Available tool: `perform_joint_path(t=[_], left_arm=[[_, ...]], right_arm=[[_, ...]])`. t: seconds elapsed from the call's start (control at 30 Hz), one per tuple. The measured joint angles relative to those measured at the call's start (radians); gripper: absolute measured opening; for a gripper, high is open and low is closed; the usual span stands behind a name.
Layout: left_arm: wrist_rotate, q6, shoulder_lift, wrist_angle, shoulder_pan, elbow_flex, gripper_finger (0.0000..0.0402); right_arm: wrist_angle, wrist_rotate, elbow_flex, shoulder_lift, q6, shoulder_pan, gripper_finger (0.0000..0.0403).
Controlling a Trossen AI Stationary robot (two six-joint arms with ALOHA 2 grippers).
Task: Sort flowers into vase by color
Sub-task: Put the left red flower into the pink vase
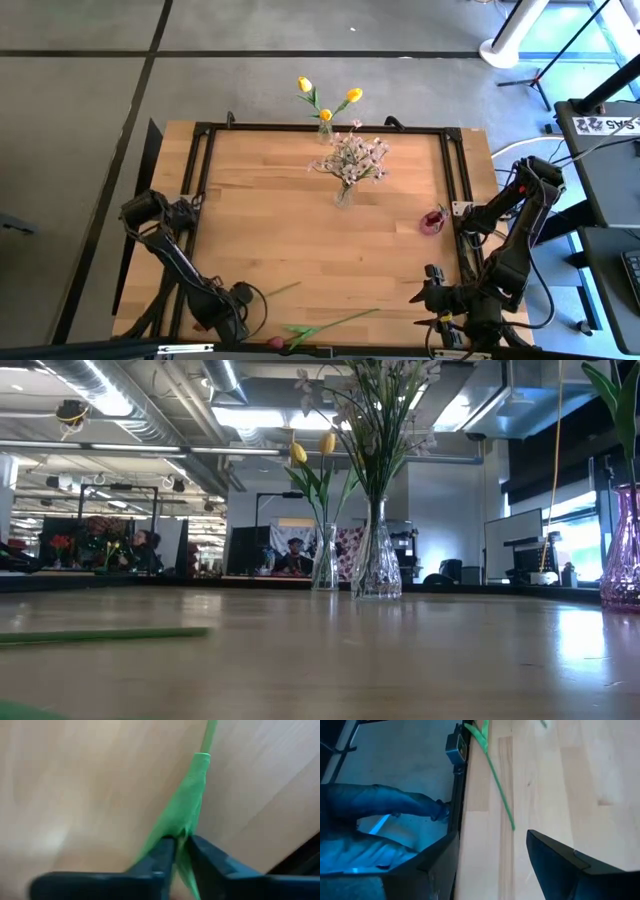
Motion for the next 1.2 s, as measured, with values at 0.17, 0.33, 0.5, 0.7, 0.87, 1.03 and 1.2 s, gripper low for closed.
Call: perform_joint_path(t=[0.17, 0.33, 0.5, 0.7, 0.87, 1.03, 1.2], left_arm=[[-0.214, 0.183, 0.004, -0.021, 0.085, 0.071, 0.001], [-0.366, 0.451, 0.01, 0.021, 0.228, 0.173, 0.0005], [-0.496, 0.712, 0.061, 0.204, 0.359, 0.25, 0.0006], [-0.504, 0.87, 0.146, 0.441, 0.444, 0.256, 0.0027], [-0.496, 0.921, 0.182, 0.582, 0.466, 0.256, 0.0067], [-0.505, 0.93, 0.177, 0.599, 0.447, 0.256, 0.0123], [-0.509, 0.949, 0.129, 0.555, 0.406, 0.256, 0.0151]], right_arm=[[0.0, 0.004, 0.0, 0.0, -0.021, 0.0, 0.0234], [-0.006, 0.004, 0.0, -0.001, -0.034, 0.0, 0.0234], [-0.007, 0.031, 0.0, -0.001, -0.058, 0.0, 0.0234], [-0.005, 0.062, 0.0, -0.001, -0.077, -0.026, 0.0234], [0.026, 0.061, 0.0, 0.01, -0.162, -0.079, 0.0234], [0.116, 0.057, 0.0, 0.042, -0.312, -0.132, 0.0234], [0.197, 0.071, 0.0, 0.075, -0.357, -0.193, 0.0234]])
